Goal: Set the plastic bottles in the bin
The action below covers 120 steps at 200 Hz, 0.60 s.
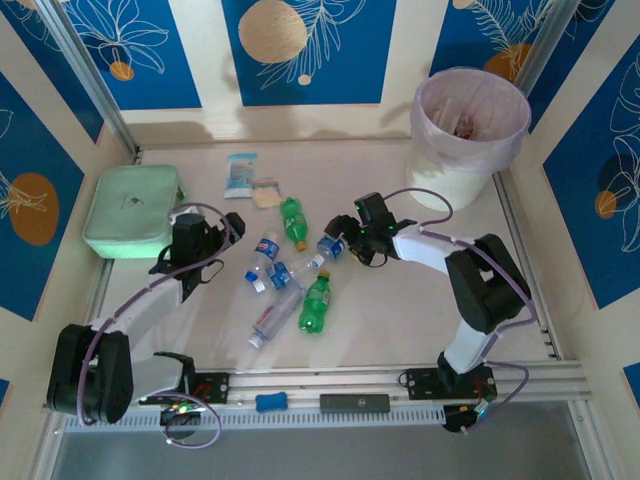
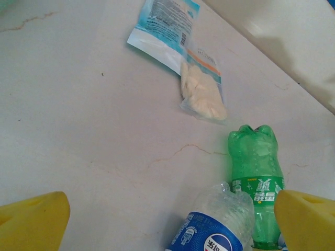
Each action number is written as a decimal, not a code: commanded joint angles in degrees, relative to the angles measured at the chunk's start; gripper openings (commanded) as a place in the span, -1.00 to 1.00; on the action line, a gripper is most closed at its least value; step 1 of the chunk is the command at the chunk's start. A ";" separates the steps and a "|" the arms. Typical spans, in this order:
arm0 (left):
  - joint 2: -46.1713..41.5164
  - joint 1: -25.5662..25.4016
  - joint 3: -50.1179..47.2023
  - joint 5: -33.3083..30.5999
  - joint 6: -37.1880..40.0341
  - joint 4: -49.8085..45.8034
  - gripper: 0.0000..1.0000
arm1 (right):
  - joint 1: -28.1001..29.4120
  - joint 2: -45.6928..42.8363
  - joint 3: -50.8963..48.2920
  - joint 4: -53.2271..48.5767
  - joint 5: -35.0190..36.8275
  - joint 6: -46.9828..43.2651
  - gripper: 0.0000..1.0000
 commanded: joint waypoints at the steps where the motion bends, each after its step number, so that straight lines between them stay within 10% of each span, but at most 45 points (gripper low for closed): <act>1: -2.56 0.72 -1.40 -1.37 0.35 -1.38 1.00 | -0.09 2.44 2.29 3.80 -1.65 6.22 0.76; 55: -5.14 0.83 -2.73 -3.05 1.41 -2.66 0.99 | -0.77 8.61 4.10 7.55 -2.60 10.26 0.69; 120: -5.50 0.82 -3.12 -3.17 1.33 -2.76 0.99 | -0.97 9.58 2.04 12.06 -2.97 11.43 0.05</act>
